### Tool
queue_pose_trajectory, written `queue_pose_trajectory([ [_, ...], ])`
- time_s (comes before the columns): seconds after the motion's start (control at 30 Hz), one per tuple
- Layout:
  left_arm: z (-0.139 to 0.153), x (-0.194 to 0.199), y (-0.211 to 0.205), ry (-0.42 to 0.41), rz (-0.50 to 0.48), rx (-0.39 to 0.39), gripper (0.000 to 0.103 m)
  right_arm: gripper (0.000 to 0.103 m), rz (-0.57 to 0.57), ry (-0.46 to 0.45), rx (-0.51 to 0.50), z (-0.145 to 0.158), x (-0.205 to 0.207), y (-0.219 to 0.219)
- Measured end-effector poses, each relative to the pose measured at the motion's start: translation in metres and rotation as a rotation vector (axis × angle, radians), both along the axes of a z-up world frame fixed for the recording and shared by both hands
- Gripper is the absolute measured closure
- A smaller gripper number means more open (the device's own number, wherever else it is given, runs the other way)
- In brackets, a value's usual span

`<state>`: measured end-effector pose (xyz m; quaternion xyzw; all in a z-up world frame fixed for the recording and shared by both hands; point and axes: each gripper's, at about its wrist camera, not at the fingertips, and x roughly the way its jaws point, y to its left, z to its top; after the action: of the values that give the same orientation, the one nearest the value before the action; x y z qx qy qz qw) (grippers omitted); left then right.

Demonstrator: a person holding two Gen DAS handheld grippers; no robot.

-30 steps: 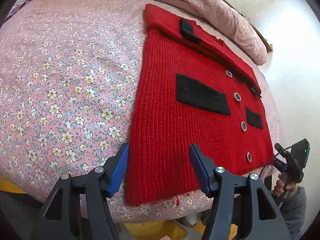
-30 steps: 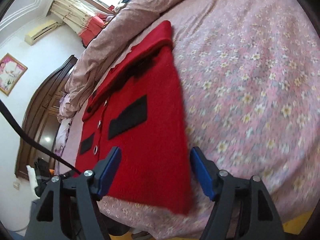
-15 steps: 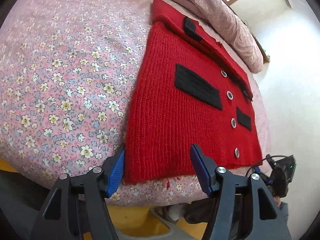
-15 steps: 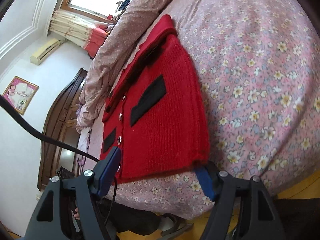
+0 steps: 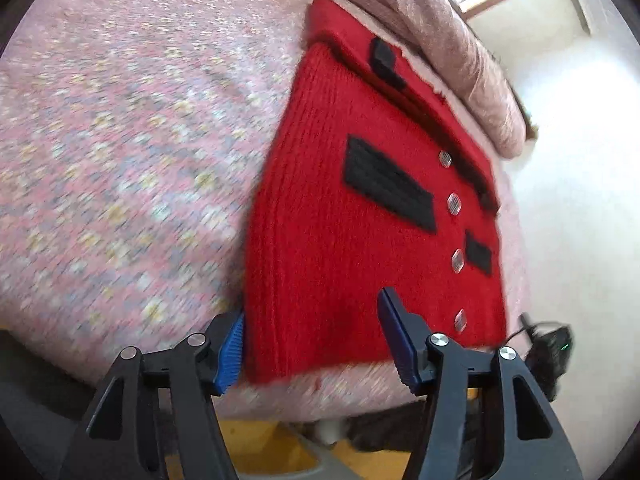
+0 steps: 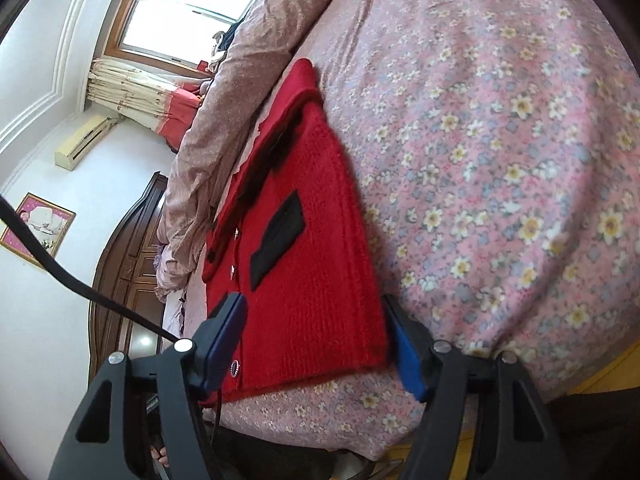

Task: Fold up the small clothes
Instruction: 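Grasp the cardigan hem with both grippers and lift it toward the collar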

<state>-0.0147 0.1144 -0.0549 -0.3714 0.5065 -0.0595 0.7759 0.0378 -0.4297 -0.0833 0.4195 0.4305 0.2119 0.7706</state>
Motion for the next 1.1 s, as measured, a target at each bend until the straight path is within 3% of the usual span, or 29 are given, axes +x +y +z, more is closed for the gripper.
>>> queue_pose_trajectory([
  [0.13,-0.005,0.013,0.005,-0.006,0.045,-0.076,0.048,0.031,0.019,0.002,-0.007,-0.001,0.009,0.009],
  [0.3,-0.007,-0.007,-0.001,-0.007,0.031,-0.122,0.048,0.036,0.023,0.005,0.006,-0.002,0.007,0.009],
  [0.47,-0.006,-0.008,-0.007,-0.023,0.044,-0.101,0.048,0.039,0.018,0.018,0.011,-0.005,0.004,0.006],
  [0.5,-0.006,-0.006,-0.006,-0.022,0.053,-0.103,0.053,0.040,0.019,0.018,0.008,-0.004,0.005,0.007],
  [0.57,-0.009,-0.002,-0.008,-0.002,0.071,-0.079,0.080,0.044,0.023,0.018,-0.005,-0.003,0.008,0.012],
  [0.6,-0.012,-0.001,-0.007,0.020,0.081,-0.062,0.098,0.054,0.024,0.020,-0.012,-0.003,0.008,0.012],
  [0.7,-0.015,-0.002,-0.002,0.029,0.107,-0.103,0.100,0.095,0.018,0.042,-0.051,-0.003,0.010,0.013],
  [0.8,-0.005,0.002,-0.004,-0.022,0.103,-0.094,0.101,0.095,0.018,0.020,-0.041,0.002,0.011,0.012],
  [0.9,0.003,0.011,-0.006,-0.053,0.096,-0.097,0.101,0.095,0.036,-0.061,-0.060,0.022,0.019,0.018],
  [1.1,0.024,0.054,-0.003,-0.122,0.131,-0.112,0.101,0.095,0.041,-0.149,-0.086,0.059,0.058,0.032],
])
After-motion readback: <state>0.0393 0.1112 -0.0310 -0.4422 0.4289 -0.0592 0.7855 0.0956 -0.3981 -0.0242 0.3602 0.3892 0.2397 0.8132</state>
